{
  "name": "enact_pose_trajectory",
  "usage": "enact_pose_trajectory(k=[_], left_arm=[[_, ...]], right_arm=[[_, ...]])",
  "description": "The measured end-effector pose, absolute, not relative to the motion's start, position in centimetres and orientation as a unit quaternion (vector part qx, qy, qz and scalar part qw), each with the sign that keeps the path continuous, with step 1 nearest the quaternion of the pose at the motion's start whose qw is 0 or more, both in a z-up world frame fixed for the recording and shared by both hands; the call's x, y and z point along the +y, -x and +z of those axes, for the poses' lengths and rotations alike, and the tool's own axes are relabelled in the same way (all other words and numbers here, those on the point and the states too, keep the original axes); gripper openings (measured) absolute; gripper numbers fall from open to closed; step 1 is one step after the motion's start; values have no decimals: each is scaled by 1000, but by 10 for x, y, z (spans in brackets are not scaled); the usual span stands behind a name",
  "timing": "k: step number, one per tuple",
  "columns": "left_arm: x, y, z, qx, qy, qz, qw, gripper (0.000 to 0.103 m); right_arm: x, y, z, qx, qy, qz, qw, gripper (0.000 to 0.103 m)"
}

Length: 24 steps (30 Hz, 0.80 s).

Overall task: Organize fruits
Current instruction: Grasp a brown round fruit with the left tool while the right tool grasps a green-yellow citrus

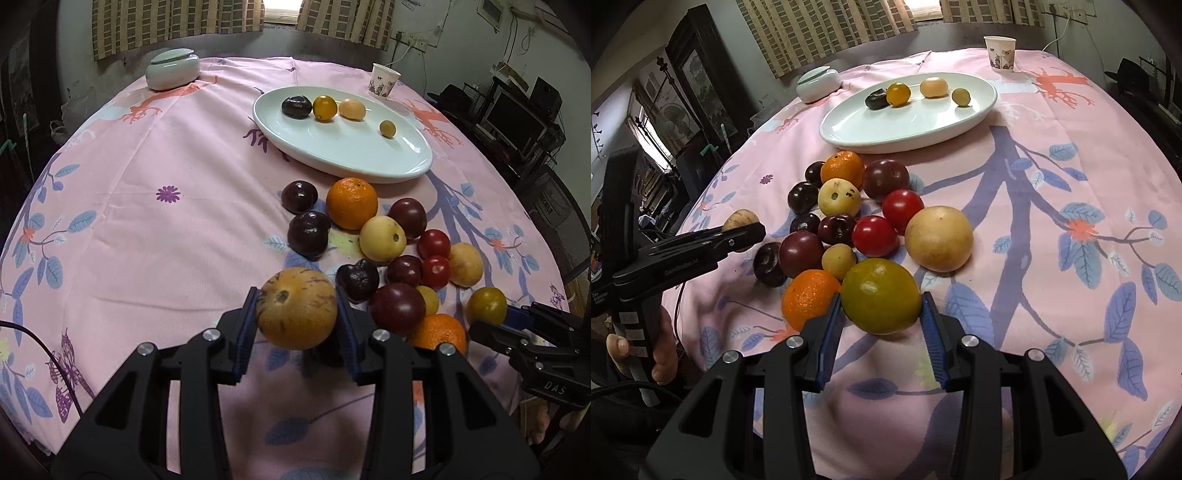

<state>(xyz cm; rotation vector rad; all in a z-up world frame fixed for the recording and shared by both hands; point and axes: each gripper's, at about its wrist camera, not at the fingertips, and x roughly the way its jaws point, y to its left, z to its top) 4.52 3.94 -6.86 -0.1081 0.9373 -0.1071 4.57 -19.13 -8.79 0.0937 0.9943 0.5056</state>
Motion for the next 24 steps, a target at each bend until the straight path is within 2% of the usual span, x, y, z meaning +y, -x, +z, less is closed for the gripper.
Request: enact_pose_trajectory(k=[24], left_arm=[[37,-55,-42,440,34,-71,895,40]], right_arm=[[-186,-53,-78,469,-36,245,848,42]])
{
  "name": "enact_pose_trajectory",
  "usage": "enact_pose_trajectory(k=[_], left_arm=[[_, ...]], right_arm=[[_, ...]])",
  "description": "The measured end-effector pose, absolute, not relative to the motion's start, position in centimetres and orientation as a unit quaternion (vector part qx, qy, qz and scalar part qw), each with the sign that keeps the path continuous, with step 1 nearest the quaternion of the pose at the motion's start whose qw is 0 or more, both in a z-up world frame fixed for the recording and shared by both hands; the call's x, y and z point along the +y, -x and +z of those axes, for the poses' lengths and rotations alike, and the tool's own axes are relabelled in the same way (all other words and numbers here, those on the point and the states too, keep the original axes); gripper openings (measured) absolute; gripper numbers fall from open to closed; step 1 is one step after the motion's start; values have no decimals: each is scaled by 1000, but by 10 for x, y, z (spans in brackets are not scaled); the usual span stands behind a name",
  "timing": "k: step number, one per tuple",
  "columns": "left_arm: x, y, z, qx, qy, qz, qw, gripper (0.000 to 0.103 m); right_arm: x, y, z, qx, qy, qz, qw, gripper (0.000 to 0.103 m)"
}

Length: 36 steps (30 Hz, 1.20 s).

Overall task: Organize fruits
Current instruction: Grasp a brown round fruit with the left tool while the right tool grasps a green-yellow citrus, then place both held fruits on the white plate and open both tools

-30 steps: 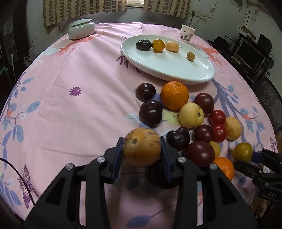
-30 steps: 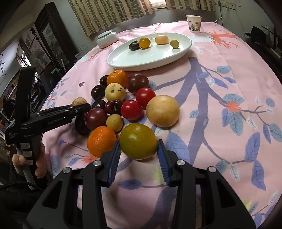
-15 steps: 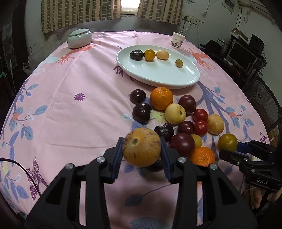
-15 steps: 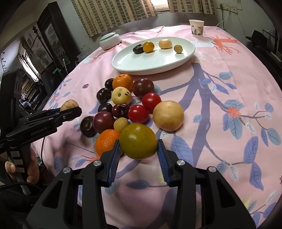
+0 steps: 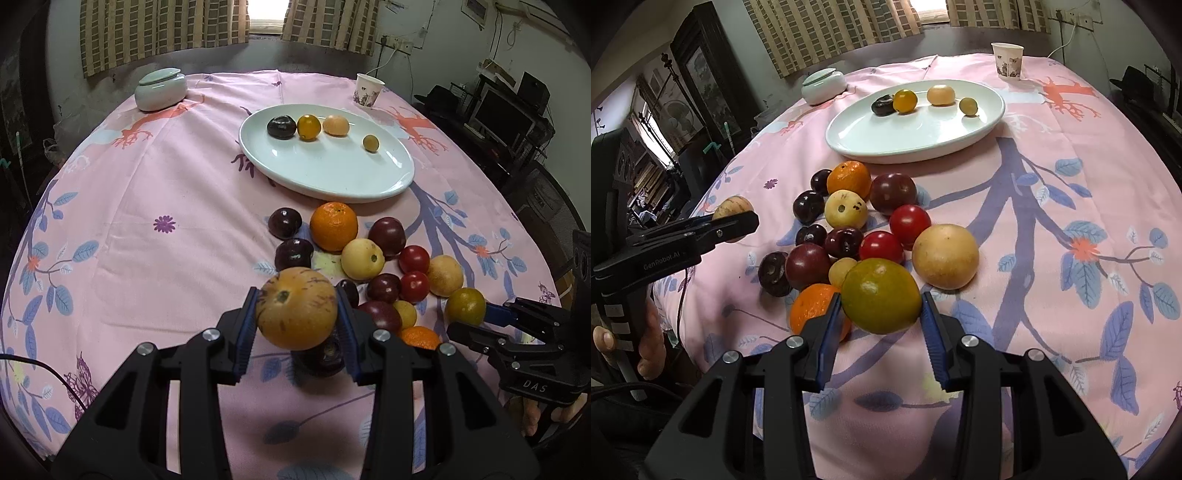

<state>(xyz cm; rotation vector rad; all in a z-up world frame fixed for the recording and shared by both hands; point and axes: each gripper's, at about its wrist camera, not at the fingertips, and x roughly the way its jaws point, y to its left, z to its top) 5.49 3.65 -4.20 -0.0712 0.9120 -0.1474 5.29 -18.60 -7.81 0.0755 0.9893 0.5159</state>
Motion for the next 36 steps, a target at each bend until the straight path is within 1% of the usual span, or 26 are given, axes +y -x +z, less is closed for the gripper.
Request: enact_pose_trajectory(k=[3,7,10,14,19,23,36], left_arm=[[37,-66,-26,427,24,-72,901,40],[40,-92,3,400,13,-73,913,41],[41,-131,14,396,5,-59,916,41],[41,-206,11,420,29,-63,905,41],[39,-284,-27,472,54,-34,879,41],[42,-306,-51,496,65,-30,866,41],[39,-325,-55,495,64,-32,866,41]], right_arm=[[-186,-61,-71,467,-31,252,847,42],[-181,-80,-46,453,-3,271,849,42],[-174,-111,-25,441,17,273,855,42],[-154,-172,-12,431,41,258,864,42],[-126,-259,-38,460,34,235,855,42],[-122,-301,-60,479,28,215,851,42],[-110,-332,-79,489,46,210,845,43]])
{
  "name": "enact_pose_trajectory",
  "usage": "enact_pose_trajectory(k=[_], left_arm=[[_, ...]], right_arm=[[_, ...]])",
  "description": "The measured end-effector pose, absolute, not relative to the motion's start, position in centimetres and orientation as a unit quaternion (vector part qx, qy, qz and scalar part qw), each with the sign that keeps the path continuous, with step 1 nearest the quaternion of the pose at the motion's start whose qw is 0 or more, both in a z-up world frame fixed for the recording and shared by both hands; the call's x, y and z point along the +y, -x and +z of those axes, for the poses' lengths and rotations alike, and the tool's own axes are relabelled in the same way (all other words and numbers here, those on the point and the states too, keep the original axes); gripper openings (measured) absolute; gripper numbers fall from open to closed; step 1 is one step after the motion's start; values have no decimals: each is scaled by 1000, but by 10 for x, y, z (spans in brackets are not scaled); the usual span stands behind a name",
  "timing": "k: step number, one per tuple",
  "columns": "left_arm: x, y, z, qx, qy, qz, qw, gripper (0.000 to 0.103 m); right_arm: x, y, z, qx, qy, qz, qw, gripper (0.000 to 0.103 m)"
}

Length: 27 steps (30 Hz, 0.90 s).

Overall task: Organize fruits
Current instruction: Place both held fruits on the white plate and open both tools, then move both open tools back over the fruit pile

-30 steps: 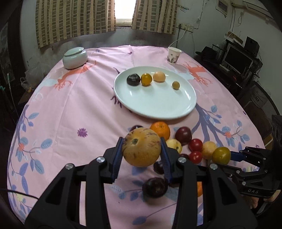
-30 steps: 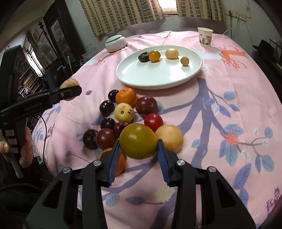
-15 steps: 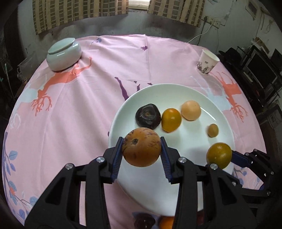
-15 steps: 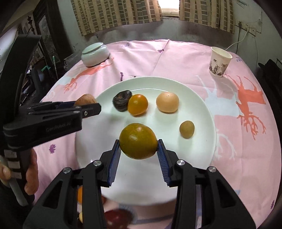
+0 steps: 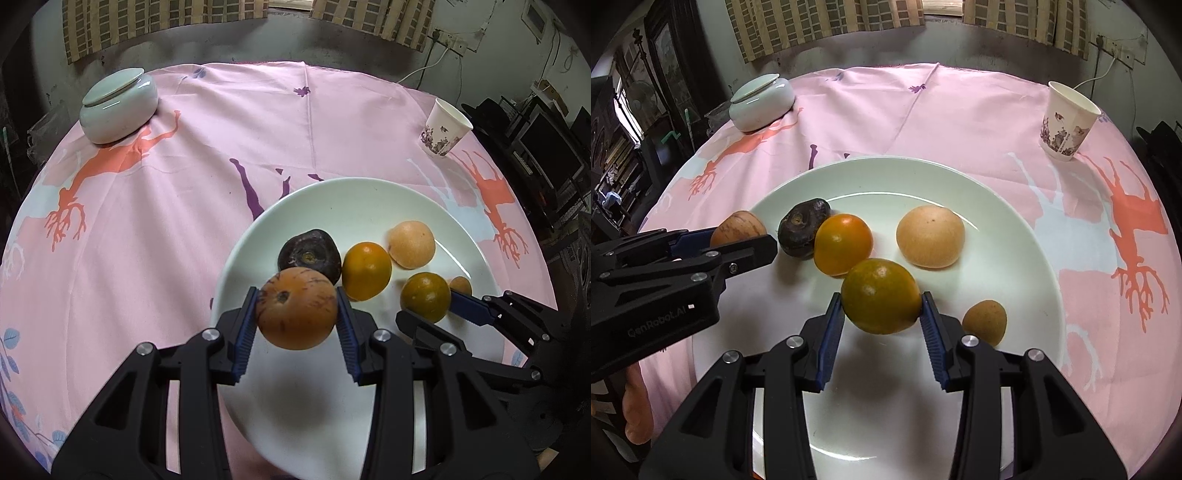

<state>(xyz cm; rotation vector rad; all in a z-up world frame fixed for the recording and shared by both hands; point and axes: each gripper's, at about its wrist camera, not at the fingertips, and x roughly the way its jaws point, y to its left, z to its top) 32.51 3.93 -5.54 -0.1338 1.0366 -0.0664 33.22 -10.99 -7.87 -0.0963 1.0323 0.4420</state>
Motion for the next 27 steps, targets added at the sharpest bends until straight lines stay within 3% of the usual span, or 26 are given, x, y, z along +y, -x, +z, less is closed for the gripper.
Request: enact_pose_trajectory(k=[2,4,9,11,14,16,27], left_arm=[[38,-326,-56,496,63,-33,865,46],[40,-323,-52,490,68,-31,869,63],[51,-295,-20,460,80,-39,883,72],[55,-268,-4,443,82,-42,892,80],[55,-214,8,416,56,-44,907,92],[54,-176,6,399,43,-44,915,94],[65,-33,-63,424,44,-47,904,95]], right_arm=[[-107,-333,-78,486,57,208,847,44],[-103,-333,-76,481,79,203,849,64],[-113,-312,-50,452,91,199,864,64],[-124,-292,-35,440,86,211,869,64],[-142,-245,-19,425,92,221,873,81],[-156,-207,-19,421,85,235,872,98],[-207,-58,-68,455,58,182,870,98]])
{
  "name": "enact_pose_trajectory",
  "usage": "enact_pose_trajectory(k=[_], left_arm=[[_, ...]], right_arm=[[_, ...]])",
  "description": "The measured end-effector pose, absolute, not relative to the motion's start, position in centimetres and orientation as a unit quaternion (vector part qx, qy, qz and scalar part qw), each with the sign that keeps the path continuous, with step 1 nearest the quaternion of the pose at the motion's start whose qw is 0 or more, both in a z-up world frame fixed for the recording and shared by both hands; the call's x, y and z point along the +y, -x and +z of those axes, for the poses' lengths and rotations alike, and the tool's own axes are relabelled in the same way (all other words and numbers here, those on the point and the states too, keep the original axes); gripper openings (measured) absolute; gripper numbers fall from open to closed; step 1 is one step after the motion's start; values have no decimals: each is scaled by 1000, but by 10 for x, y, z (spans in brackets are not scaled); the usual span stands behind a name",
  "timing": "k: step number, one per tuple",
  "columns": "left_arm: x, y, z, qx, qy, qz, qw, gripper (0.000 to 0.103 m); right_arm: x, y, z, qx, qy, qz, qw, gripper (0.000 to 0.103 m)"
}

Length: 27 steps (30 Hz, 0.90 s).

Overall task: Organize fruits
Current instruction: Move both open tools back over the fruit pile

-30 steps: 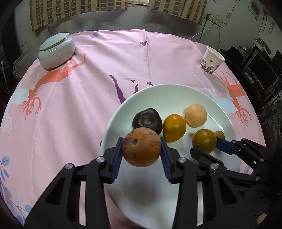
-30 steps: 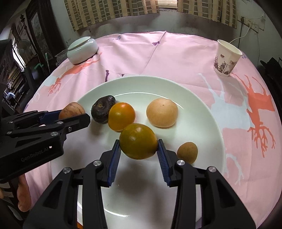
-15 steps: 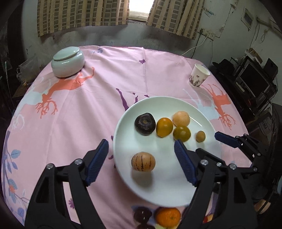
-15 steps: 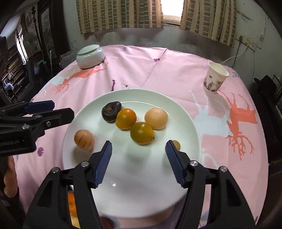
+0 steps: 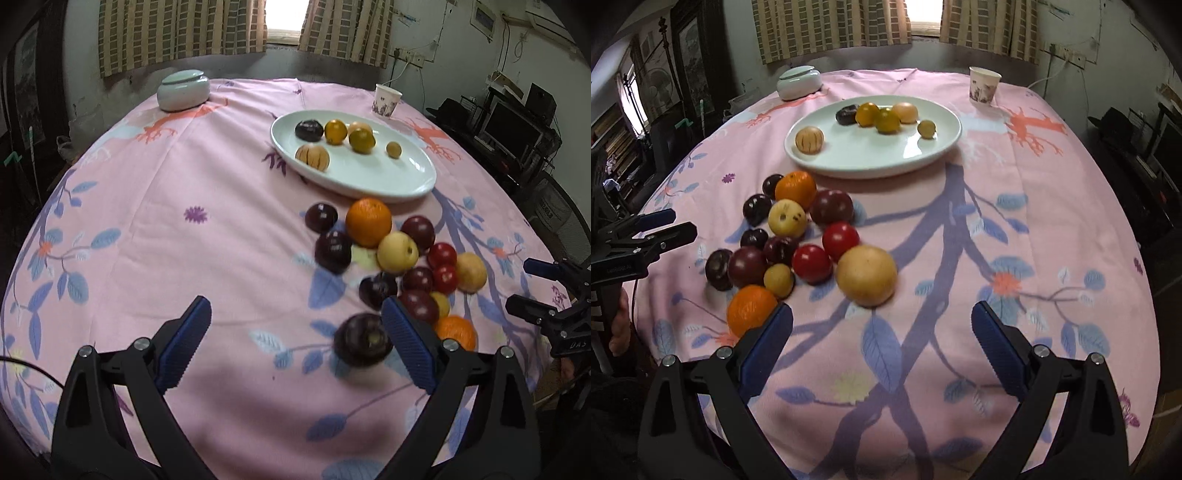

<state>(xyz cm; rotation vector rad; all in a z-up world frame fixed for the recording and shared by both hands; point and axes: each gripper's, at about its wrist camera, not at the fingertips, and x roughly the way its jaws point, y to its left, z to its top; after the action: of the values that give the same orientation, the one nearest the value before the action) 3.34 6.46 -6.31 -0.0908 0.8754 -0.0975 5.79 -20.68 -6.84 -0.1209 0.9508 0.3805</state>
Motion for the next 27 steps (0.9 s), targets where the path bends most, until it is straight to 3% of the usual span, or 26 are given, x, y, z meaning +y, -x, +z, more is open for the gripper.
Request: enact_pose_trajectory(k=[12,21,25,27], left_arm=[[63,-10,-64,431,31,-52,900,95],[56,-14,-71,445,20,-61,893,95],[52,-12,-72,449,15,-71,891,95],[50,-13,-72,450,14,-76,890,95]], right_arm=[[-192,-72,-86,454,60,161,874,96],[-188,-86,-94,469,53,153,868,68],[-179,-98,-103,480,52,162,861,63],[-174,-101,-103,468,64,158,867,47]])
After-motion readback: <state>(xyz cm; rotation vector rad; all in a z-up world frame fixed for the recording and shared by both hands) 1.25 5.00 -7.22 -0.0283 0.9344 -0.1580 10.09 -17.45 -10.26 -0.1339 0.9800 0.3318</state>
